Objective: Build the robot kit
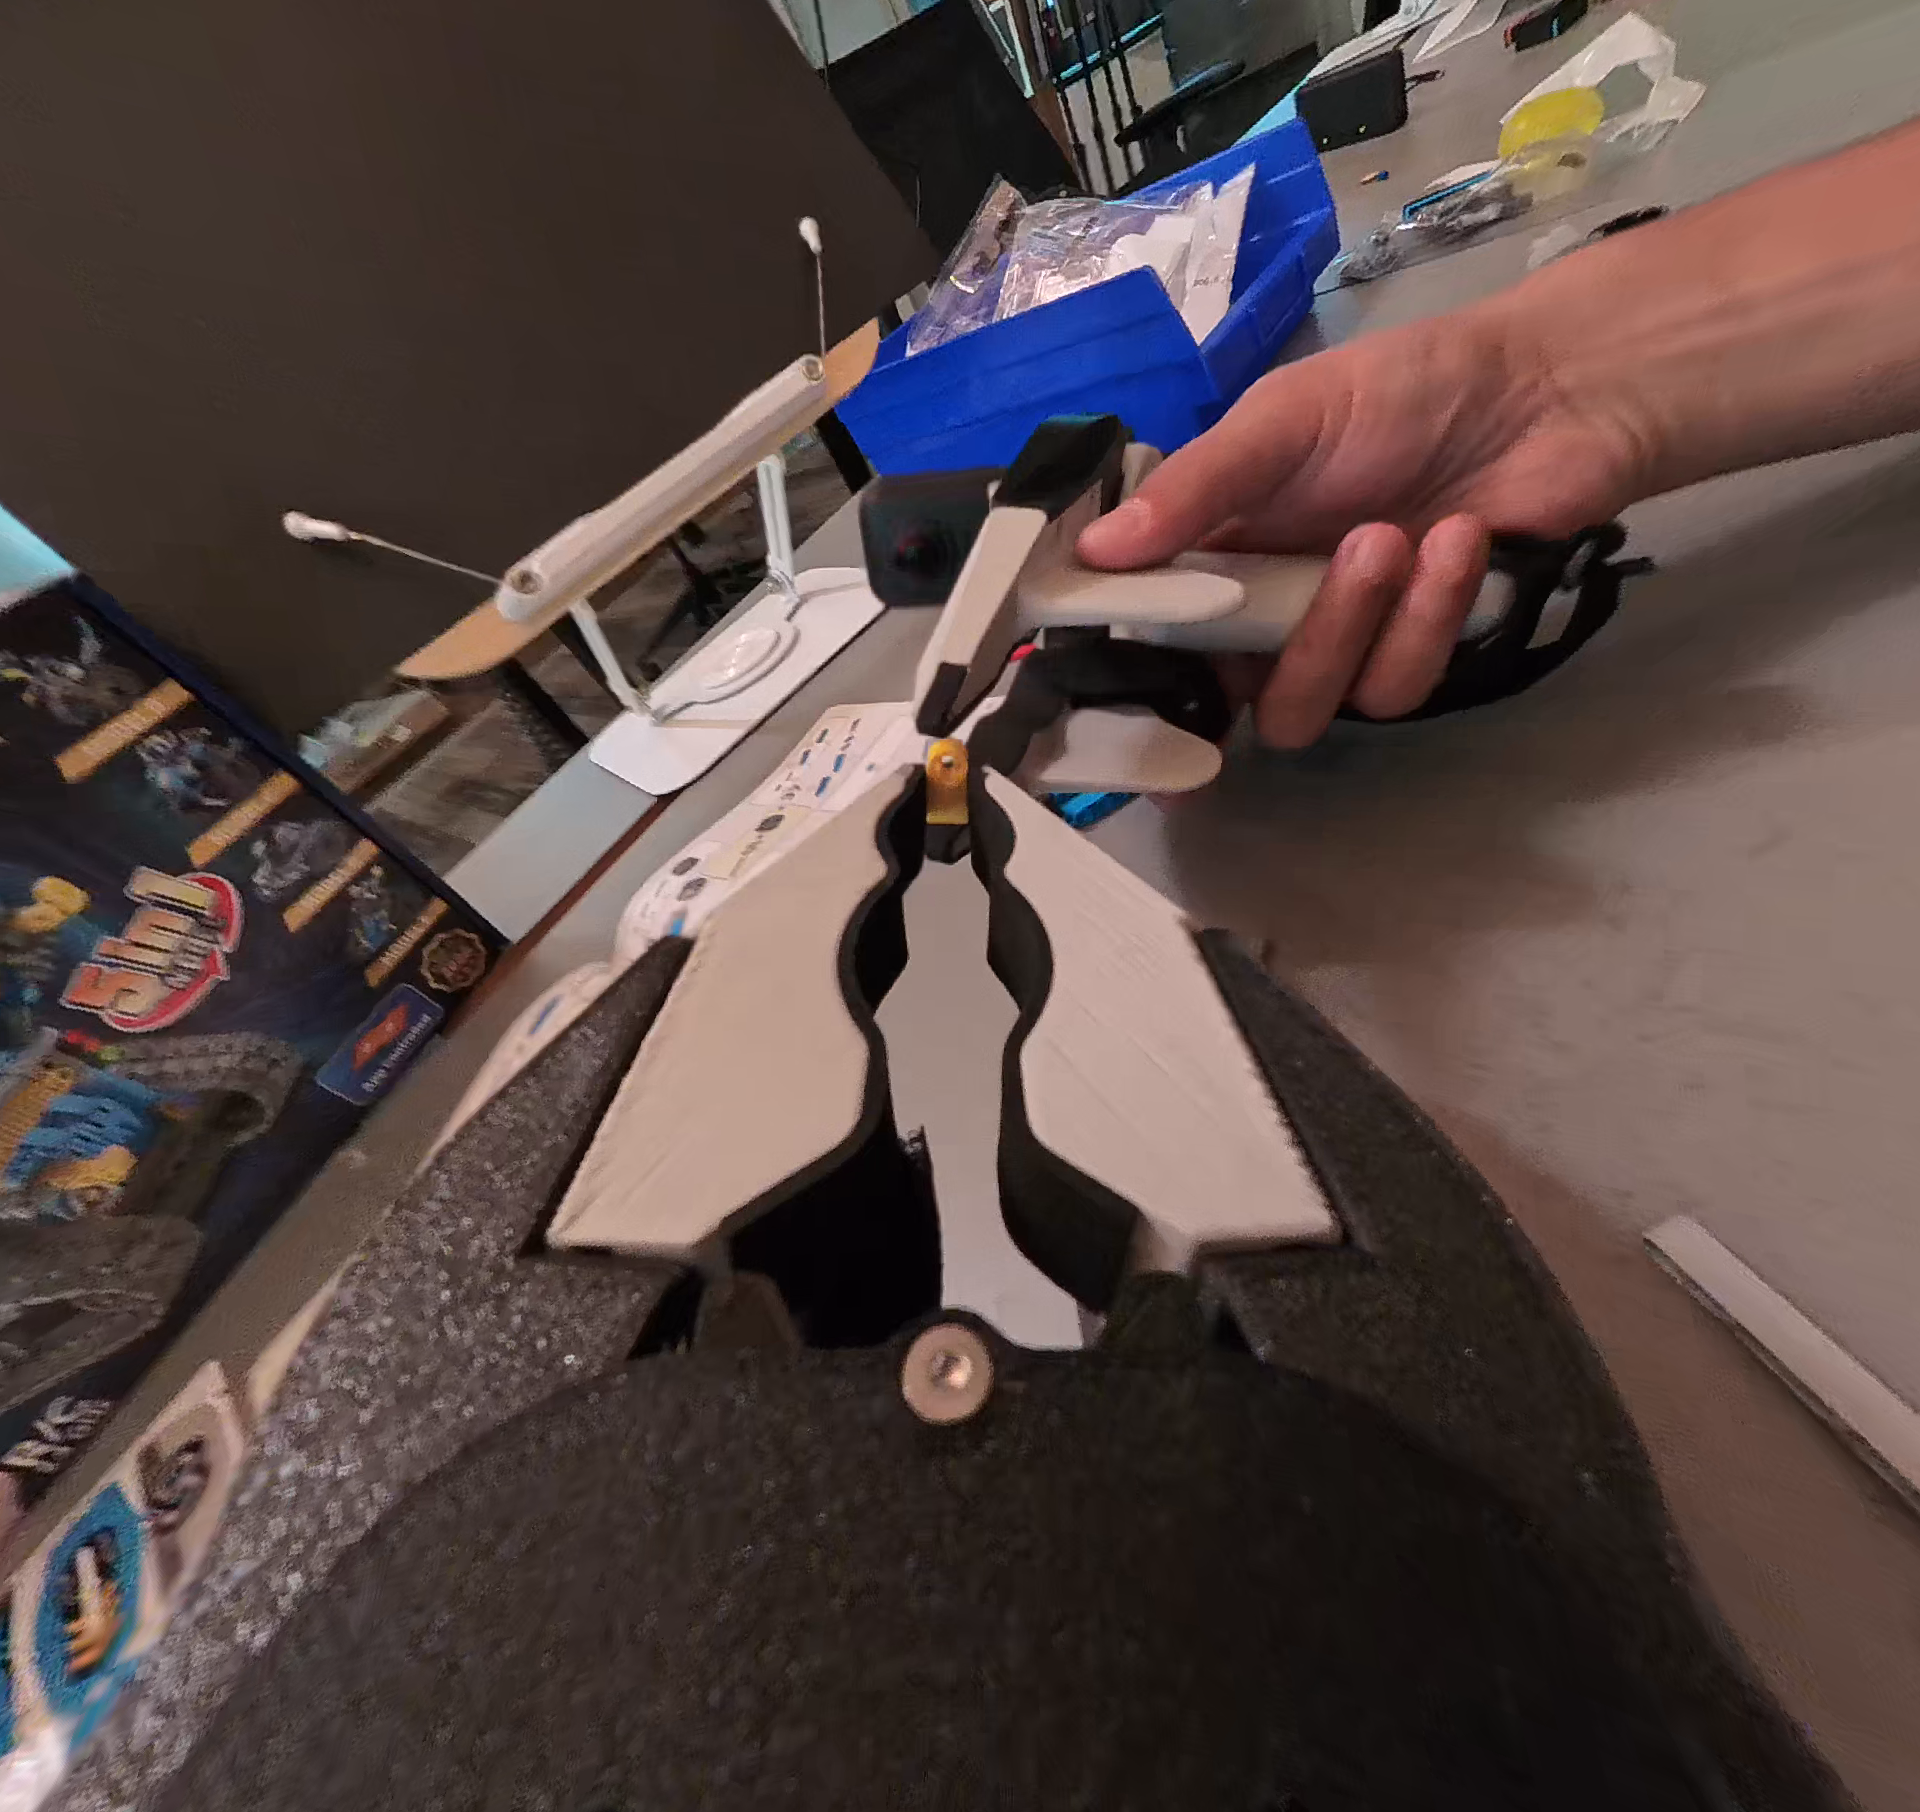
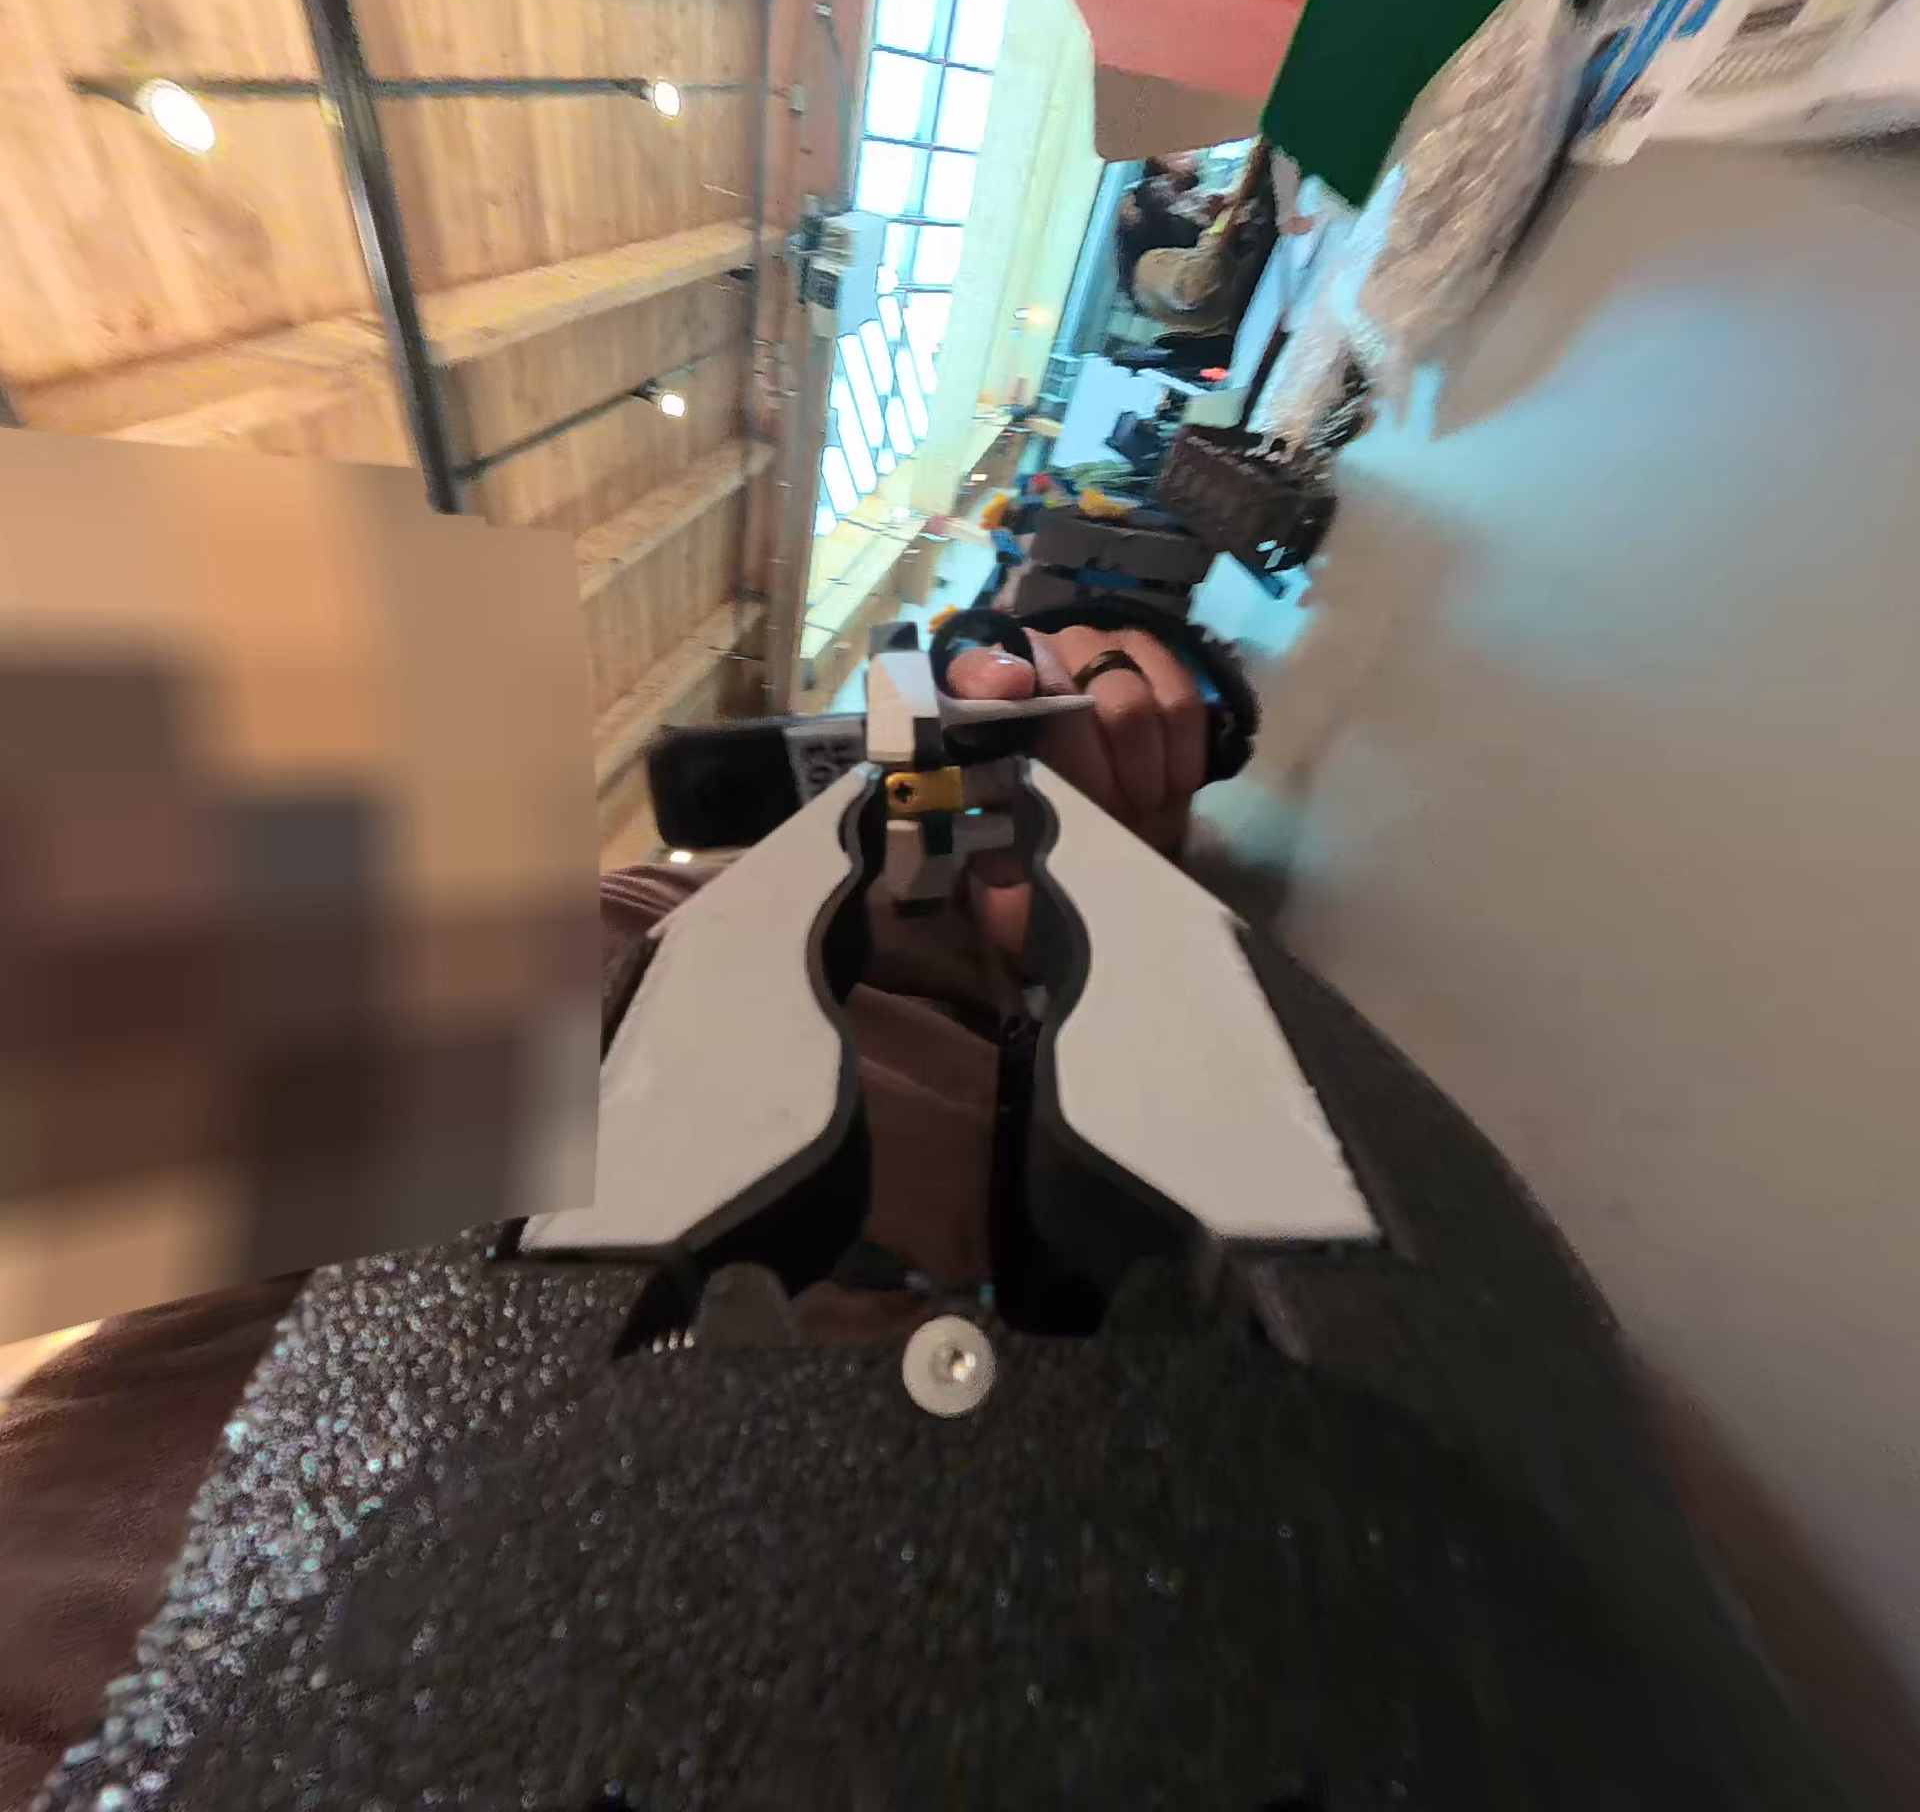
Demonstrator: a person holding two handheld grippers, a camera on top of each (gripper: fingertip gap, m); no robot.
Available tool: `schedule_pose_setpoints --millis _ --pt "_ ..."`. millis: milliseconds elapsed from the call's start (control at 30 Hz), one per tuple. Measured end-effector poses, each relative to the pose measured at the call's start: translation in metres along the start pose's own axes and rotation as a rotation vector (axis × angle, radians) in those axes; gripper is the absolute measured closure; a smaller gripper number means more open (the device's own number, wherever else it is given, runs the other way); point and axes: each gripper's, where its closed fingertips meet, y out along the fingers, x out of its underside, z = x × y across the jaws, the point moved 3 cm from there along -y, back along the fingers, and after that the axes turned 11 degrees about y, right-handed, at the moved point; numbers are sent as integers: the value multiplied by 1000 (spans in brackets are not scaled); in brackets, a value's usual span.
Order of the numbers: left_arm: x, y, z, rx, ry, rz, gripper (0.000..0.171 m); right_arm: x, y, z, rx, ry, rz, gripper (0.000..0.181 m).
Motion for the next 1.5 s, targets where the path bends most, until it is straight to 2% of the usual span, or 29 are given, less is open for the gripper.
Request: schedule_pose_setpoints --millis 33,67,233,300,367,433,533,733,933,1000,1167,1267,1433,1500 --pt "1 0 -2 7 -35 5 165 -2 -2 0 40 -46 9 160" --pt "1 -1 -4 11 -70 18 164 -4 -5 1 85 -92 23 171" --pt "3 -3 -13 84 -294 64 165 -16 -21 -1 208 -246 81 170" --pt "1 -6 -16 135 -418 119 165 -16 -24 1 321 -392 52 172" --pt "-5 -10 -18 240 -585 210 165 -11 -26 7 461 -577 -40 170" --pt "-14 -16 -18 374 -757 317 165 4 -26 15 577 -780 -195 168" --pt "-28 -28 -23 489 -895 461 165 20 -28 29 699 -927 -357 165" --pt "-31 -29 -18 521 -884 464 165 26 -35 39 769 -918 -432 164" --pt "-26 -24 -16 507 -878 421 165 40 -53 52 886 -910 -588 168" --pt "-19 -19 -15 471 -858 359 165 42 -52 56 908 -920 -608 167" --pt "10 0 2 397 -734 99 165 42 -43 67 923 -915 -612 167" --pt "22 6 12 366 -619 -19 165 38 -42 70 936 -927 -597 177" --pt "23 8 18 368 -556 -44 165 38 -41 70 960 -942 -615 178" --pt "21 6 14 366 -583 -21 165 30 -37 66 1007 -1041 -573 178"
